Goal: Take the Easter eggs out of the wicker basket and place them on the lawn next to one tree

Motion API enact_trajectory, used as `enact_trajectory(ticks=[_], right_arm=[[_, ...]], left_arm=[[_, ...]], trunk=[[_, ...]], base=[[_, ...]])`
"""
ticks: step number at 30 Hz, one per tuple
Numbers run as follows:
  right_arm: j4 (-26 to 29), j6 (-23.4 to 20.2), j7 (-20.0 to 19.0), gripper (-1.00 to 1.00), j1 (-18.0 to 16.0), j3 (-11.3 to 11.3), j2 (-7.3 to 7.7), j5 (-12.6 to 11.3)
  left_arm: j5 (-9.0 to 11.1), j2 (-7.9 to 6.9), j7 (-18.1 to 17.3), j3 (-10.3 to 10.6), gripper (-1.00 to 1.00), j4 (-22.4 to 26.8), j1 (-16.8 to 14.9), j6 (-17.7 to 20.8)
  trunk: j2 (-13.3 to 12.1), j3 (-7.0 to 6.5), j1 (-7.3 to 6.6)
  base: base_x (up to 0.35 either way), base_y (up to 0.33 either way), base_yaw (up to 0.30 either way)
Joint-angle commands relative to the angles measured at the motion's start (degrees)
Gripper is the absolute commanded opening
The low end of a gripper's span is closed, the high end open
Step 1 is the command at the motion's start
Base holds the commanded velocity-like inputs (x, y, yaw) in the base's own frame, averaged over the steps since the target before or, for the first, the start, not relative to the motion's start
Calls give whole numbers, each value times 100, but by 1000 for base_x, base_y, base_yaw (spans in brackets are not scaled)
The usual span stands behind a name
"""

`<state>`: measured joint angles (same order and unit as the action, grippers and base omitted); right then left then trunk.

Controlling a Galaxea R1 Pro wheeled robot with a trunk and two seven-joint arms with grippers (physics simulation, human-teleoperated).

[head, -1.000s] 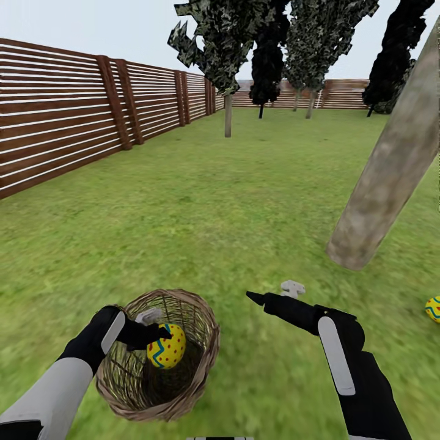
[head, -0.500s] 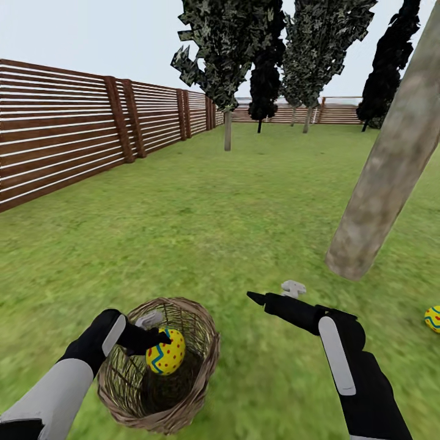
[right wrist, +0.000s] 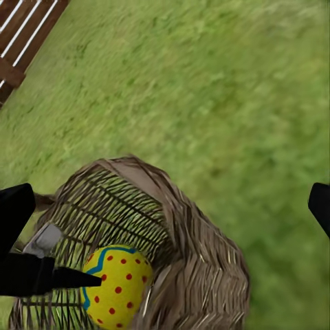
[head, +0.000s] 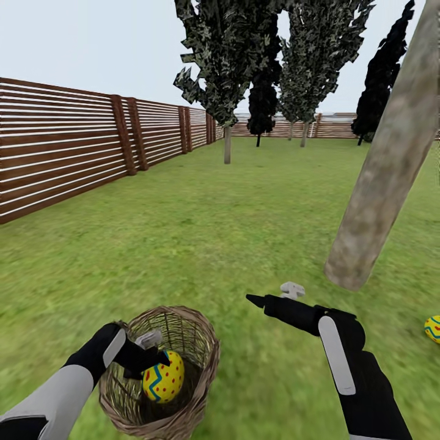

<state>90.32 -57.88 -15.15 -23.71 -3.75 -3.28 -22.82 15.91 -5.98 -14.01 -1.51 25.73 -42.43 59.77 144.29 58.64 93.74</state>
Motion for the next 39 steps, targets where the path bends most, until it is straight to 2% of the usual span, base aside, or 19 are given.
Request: enact_trajectory(ticks=[1, 18, 20, 23, 25, 36, 39], right_arm=[[3, -29, -58, 100, -7, -13, -6, 50], [1, -31, -58, 100, -11, -41, -6, 41], [2, -31, -58, 100, -11, -50, -1, -33], [-2, -36, -52, 100, -9, -68, 35, -367], [-5, -38, -51, 100, -9, -71, 42, -443], [-6, -48, -50, 100, -2, -81, 46, -503], [-6, -48, -50, 100, -3, -82, 46, -503]], left_arm=[[-37, 1, -41, -16, -100, 3, -2, 23], [-28, 11, -30, -25, -100, 2, -2, 23], [-28, 15, -30, -25, -100, 2, 0, 23], [-31, 18, -29, -25, -100, 2, -1, 23], [-28, 18, -30, -25, -100, 2, 0, 23], [-26, 2, -40, -25, -100, -10, 7, 23], [-20, 7, -41, -25, -100, -226, 4, 23]], trunk=[[0, -17, -3], [-22, -394, -47], [-25, -438, -52], [-29, -505, -60], [-32, -549, -65], [-46, -793, -94], [-50, -859, -101]], base=[[0, 0, 0], [0, 0, 0], [0, 0, 0], [0, 0, 0], [0, 0, 0], [0, 0, 0], [0, 0, 0]])
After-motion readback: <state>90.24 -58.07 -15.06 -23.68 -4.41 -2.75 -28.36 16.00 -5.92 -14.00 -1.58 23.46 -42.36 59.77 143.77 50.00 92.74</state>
